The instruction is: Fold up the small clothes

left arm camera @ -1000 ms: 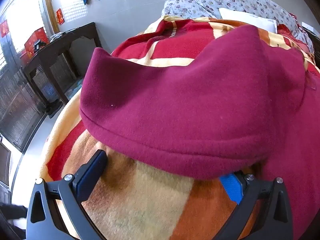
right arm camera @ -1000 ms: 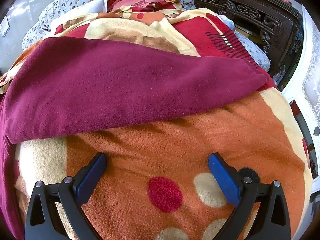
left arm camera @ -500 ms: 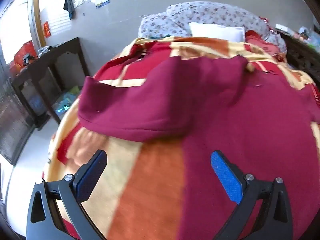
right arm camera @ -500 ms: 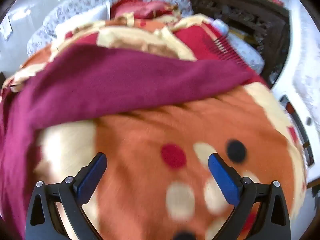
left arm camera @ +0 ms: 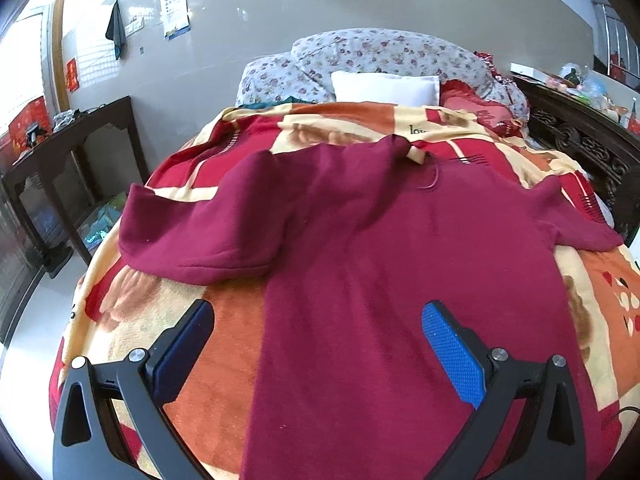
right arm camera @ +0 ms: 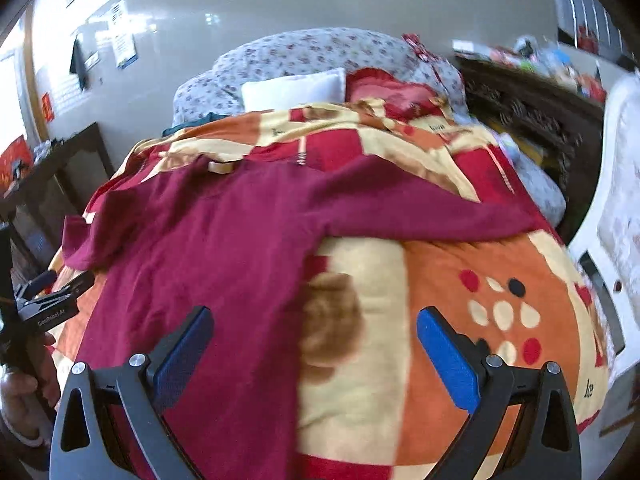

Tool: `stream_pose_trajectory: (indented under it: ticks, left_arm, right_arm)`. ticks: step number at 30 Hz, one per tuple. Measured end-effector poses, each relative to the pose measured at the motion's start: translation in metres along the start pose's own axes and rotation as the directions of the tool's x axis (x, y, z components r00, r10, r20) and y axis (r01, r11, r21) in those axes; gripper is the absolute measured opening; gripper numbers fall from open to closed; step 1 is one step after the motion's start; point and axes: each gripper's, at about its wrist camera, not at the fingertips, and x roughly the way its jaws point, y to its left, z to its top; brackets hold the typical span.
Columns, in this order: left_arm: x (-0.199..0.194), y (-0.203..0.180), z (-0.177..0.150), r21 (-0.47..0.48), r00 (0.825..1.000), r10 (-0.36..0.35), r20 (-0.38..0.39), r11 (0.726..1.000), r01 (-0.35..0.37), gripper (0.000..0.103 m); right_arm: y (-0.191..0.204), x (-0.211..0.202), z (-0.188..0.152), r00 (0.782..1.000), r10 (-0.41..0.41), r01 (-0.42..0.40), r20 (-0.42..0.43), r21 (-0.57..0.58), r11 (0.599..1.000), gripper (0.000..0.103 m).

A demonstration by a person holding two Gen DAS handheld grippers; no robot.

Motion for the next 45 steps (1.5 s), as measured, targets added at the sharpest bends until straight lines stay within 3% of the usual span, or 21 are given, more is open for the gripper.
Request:
stream_pose_trajectory:
  ticks: [5,11,26,33,45]
  left_arm:
    - [-0.003,-0.007,0.001,0.011,1.0,-0.01,0.005,1.0,0.01,0.103]
    - [0.0,-0.008,0.0,0.004,0.999,-0.034,-0.012,0.999,0.034,0.103]
    - [0.015,-0.014,-0.003,0.015,0.999,-0.026,-0.04,1.0,0.027,0.103]
    - [0.024,-0.013,-0.004,-0.006,0.997,-0.032,-0.075,0.999,0.031,0.103]
    - [0.03,-0.009,-0.005,-0.012,0.998,-0.016,-0.068,1.0,0.015,0.103]
  right_arm:
    - [0.049,0.011,-0.001,1.0,-0.013,0.013,-0.014,-0.061,0.998,0.103]
    - [0.074,0.021,0.001,0.999,-0.009,0.006,-0.033,-0.074,0.997,0.103]
    - [0.087,0.06,0.007,0.997,-0.07,0.069,-0.025,-0.039,0.997,0.103]
    - [0.089,0.073,0.005,0.997,-0.066,0.064,-0.04,-0.037,0.997,0.103]
    - [0.089,0.088,0.002,0.996,-0.063,0.062,-0.067,-0.023,0.998,0.103]
